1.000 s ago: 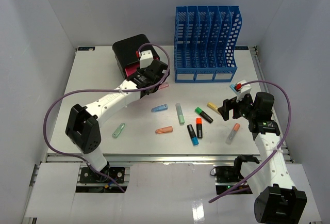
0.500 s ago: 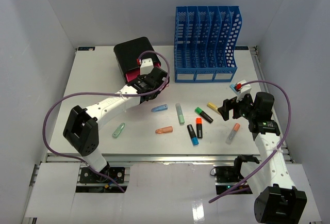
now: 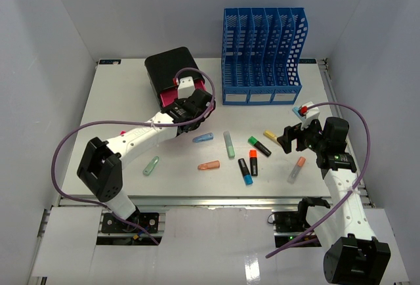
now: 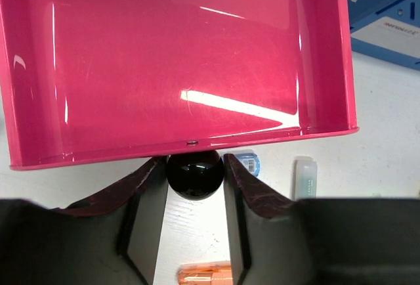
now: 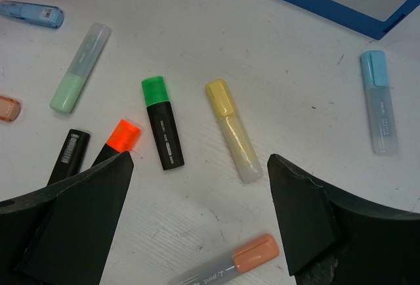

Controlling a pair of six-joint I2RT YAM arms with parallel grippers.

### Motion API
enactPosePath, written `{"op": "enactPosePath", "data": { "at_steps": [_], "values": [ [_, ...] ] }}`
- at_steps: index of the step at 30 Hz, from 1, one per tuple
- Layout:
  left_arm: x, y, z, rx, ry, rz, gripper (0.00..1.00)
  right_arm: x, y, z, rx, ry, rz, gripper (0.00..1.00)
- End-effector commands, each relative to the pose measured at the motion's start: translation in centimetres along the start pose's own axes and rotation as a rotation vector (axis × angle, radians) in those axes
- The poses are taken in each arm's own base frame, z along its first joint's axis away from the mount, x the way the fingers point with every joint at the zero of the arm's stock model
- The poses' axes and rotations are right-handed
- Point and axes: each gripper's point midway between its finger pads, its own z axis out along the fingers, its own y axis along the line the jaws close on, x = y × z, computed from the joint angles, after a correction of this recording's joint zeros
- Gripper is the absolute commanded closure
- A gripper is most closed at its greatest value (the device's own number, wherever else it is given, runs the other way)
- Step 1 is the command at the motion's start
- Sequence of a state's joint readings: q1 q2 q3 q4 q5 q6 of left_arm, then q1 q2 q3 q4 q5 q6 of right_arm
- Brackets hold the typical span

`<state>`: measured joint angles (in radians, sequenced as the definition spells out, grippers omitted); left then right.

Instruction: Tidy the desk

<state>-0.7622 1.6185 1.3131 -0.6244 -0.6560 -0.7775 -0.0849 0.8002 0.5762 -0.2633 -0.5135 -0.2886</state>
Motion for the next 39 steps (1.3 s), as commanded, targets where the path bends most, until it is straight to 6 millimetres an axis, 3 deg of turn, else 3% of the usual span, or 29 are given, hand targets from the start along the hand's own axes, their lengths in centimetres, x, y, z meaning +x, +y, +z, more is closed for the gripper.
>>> {"op": "enactPosePath", "data": {
  "at_steps": [1,7,16,20,23,27,32,35,37,39],
  "values": [
    [-1.6,-0.4,-2.1,0.059,-0.038,-0.061,0.38,-1.8,0.0,-0.3,-0.009,-0.039,-0.022,0.1],
    [-1.5,-0.1,-1.9,0.045,-0.043,-0.054,0.1,-1.8,0.0,-0.3,-0.009,-0.041,-0.026,0.1],
    [-2.0,-1.4,-2.6,0.109,-0.026,-0.043,0.09,-1.8,0.0,-0.3,-0.013,-0.041,-0.03,0.1],
    [-1.7,-3.8,-4.4,0.282,0.028,0.024,0.08,-1.8,0.7,-0.4,-0.052,-0.044,-0.045,0.1],
    [-1.6,-5.6,-6.9,0.467,0.048,0.087,0.03,-1.6,2.4,-0.6,-0.146,-0.058,-0.094,0.1],
    [-1.6,-6.0,-9.8,0.618,0.043,0.129,0.02,-1.4,5.9,-1.3,-0.347,-0.114,-0.18,0.08],
    [-2.8,-3.7,-13.2,0.688,-0.034,0.146,0.02,-1.1,7.6,-0.7,-0.448,-0.11,-0.225,0.02],
    [-3.1,-1.1,-13.4,0.638,-0.083,0.135,0.02,-1.3,8.9,0.4,-0.474,-0.039,-0.274,0.0],
    [-4.0,1.3,-13.8,0.603,-0.126,0.102,0.02,-0.6,10.2,1.8,-0.504,0.042,-0.297,0.04],
    [-3.9,2.8,-13.1,0.565,-0.128,0.087,0.02,-1.0,10.6,2.4,-0.511,0.063,-0.301,0.05]
  ]
}}
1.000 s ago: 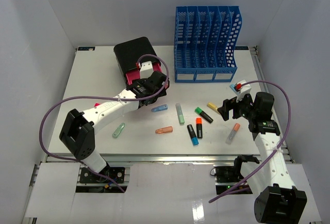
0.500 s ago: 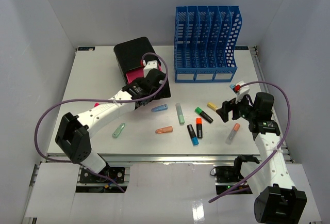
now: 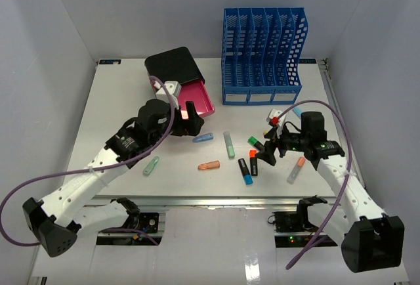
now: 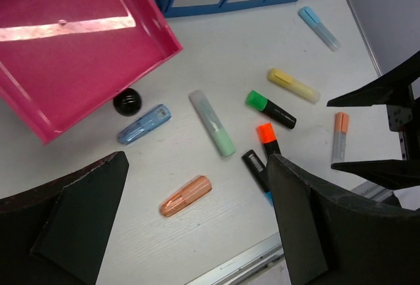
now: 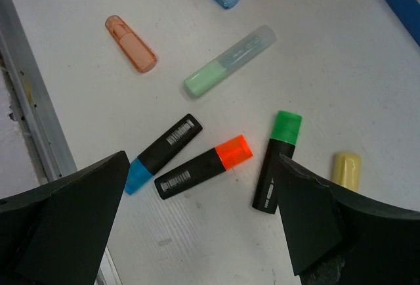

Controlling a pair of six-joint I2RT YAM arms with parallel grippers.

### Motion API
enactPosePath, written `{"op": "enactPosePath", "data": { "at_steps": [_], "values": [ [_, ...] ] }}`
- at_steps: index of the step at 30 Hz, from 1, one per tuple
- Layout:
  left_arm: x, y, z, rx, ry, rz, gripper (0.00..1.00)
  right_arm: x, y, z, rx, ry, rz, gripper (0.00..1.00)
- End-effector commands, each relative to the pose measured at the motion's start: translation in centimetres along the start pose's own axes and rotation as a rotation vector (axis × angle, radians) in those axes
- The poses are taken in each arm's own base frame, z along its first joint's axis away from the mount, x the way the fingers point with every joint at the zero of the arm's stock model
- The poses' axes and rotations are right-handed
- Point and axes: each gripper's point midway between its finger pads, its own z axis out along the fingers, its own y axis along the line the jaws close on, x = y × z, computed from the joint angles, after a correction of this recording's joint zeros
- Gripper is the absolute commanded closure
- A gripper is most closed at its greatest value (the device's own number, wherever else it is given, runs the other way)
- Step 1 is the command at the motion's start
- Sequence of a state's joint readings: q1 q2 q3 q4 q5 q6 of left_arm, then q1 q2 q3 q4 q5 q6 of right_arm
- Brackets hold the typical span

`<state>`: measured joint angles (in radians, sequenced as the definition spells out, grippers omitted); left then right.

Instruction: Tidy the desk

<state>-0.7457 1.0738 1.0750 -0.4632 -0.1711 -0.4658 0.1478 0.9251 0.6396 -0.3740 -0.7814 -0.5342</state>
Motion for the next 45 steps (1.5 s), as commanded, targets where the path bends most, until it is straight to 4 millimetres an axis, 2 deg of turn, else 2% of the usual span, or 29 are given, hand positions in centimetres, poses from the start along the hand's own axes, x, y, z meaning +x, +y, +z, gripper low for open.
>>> {"op": "enactPosePath", "data": {
  "at_steps": [1,5,10,14,22,26,33,36,39,42,45],
  "values": [
    [-0.5,3.6,-2.1,-0.079,-0.061,-0.008,0.02,-1.2,-0.1,2.3,-0.024,0.086,-0.048,0.05],
    [-0.6,5.9,-3.7,-0.13,-0.101,-0.045,0.02,-1.0,-0.3,4.7,-0.002,0.189,-0.036,0.05],
    [0.7,8.5,-4.5,-0.211,-0.116,-0.099,0.02,-1.6,-0.8,8.1,0.109,0.305,0.054,0.06],
    [1.0,9.8,-5.6,-0.267,-0.15,-0.137,0.02,-1.9,-0.7,10.7,0.165,0.361,0.151,0.07],
    [2.0,11.4,-7.9,-0.33,-0.196,-0.203,0.02,1.6,-2.0,14.8,0.227,0.511,0.304,0.1],
    [2.7,11.9,-8.5,-0.351,-0.194,-0.221,0.02,3.0,-2.4,15.8,0.233,0.548,0.317,0.1],
    [3.3,12.2,-8.9,-0.35,-0.201,-0.247,0.02,4.5,-2.4,17.3,0.238,0.581,0.366,0.1],
    [3.5,12.2,-9.1,-0.347,-0.201,-0.253,0.02,5.8,-2.9,17.5,0.271,0.616,0.363,0.2],
    [3.7,12.2,-9.2,-0.345,-0.198,-0.258,0.02,7.4,-3.7,17.0,0.329,0.659,0.344,0.38],
    [3.9,12.1,-9.2,-0.341,-0.196,-0.262,0.02,8.1,-4.1,16.5,0.357,0.674,0.331,0.49],
    [4.2,12.2,-9.1,-0.34,-0.189,-0.267,0.02,7.6,-4.3,16.3,0.363,0.663,0.325,0.56]
  ]
}}
